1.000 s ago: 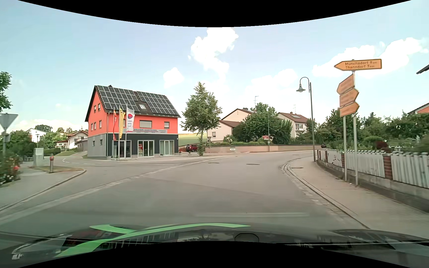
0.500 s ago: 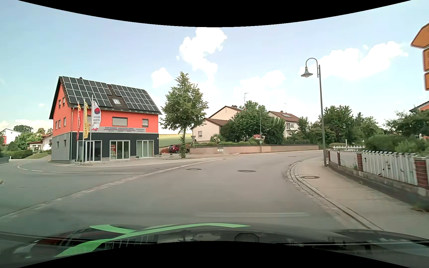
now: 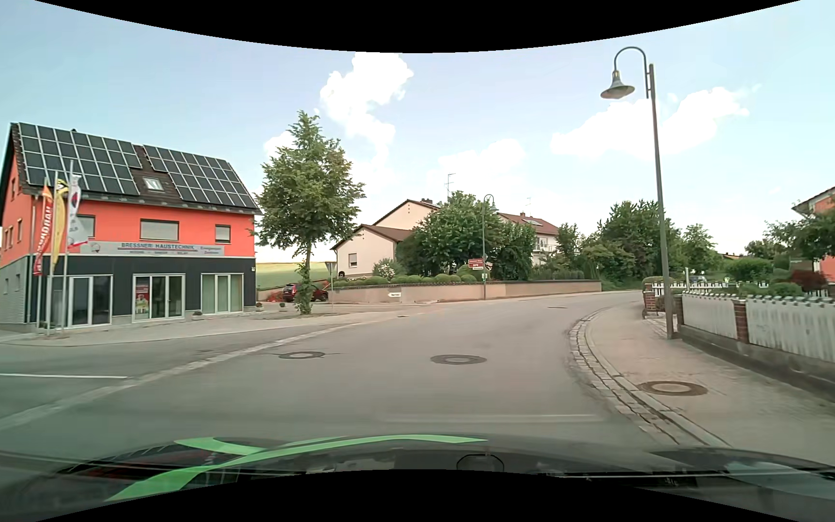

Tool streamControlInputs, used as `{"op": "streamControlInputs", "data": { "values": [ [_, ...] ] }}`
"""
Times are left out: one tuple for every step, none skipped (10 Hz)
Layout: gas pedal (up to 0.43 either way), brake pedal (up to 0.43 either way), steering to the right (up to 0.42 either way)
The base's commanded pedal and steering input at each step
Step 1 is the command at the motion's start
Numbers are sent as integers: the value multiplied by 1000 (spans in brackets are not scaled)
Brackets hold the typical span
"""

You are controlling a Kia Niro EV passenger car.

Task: Follow the waypoints while adhering to traffic rules and regulations

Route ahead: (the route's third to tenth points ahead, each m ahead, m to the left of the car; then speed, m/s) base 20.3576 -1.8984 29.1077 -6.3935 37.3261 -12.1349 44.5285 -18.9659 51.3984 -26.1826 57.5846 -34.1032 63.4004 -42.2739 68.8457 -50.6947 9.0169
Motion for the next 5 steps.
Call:
{"op": "streamControlInputs", "data": {
  "values": [
    [138,0,81],
    [157,0,87],
    [189,0,87],
    [197,0,87],
    [240,0,87]
  ]
}}
